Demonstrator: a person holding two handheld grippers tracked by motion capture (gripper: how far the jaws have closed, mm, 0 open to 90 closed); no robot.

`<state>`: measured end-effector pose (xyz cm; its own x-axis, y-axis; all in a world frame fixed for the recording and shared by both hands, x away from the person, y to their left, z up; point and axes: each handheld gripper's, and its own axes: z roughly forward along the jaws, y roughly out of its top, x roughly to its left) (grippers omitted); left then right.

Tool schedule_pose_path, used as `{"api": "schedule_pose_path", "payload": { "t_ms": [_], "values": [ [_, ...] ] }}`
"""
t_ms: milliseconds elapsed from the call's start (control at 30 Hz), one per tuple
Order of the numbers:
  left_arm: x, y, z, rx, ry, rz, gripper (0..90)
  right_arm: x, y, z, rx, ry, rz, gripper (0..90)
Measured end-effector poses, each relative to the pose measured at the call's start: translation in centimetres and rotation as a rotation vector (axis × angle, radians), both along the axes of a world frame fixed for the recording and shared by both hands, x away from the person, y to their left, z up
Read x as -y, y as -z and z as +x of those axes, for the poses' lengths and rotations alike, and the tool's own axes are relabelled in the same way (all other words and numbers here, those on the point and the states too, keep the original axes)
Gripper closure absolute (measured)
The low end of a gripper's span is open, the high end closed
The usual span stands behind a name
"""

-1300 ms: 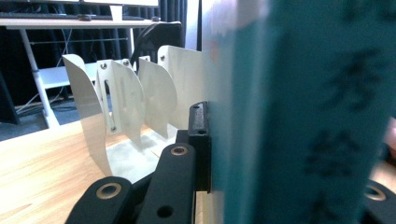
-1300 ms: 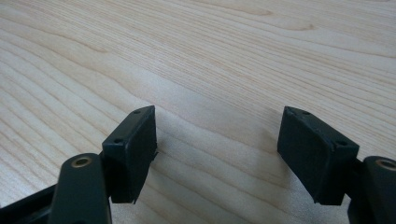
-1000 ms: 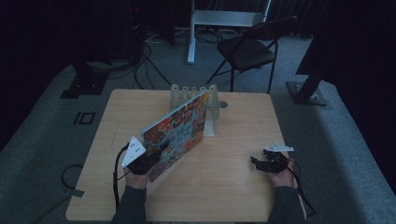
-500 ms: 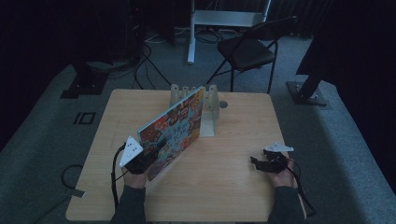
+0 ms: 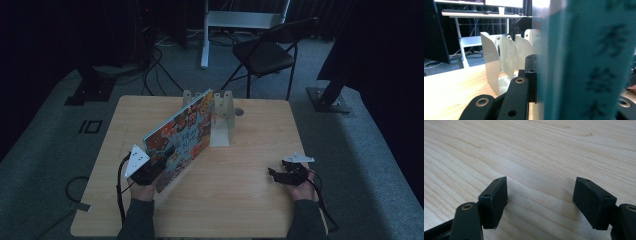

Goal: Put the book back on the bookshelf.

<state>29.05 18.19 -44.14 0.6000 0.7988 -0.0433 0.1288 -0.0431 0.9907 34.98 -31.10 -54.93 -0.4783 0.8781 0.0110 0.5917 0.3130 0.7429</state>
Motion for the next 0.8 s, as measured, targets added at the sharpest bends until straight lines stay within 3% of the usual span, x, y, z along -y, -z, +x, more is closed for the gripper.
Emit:
{"api": "schedule_pose_path", "payload": {
  "t_ms": [800],
  "values": [
    [-0.3,-0.21,0.01,0.014,-0.095,0.01,81.3,0.0,0.0,0.0,0.0,0.0,0.0,27.3]
  ]
}}
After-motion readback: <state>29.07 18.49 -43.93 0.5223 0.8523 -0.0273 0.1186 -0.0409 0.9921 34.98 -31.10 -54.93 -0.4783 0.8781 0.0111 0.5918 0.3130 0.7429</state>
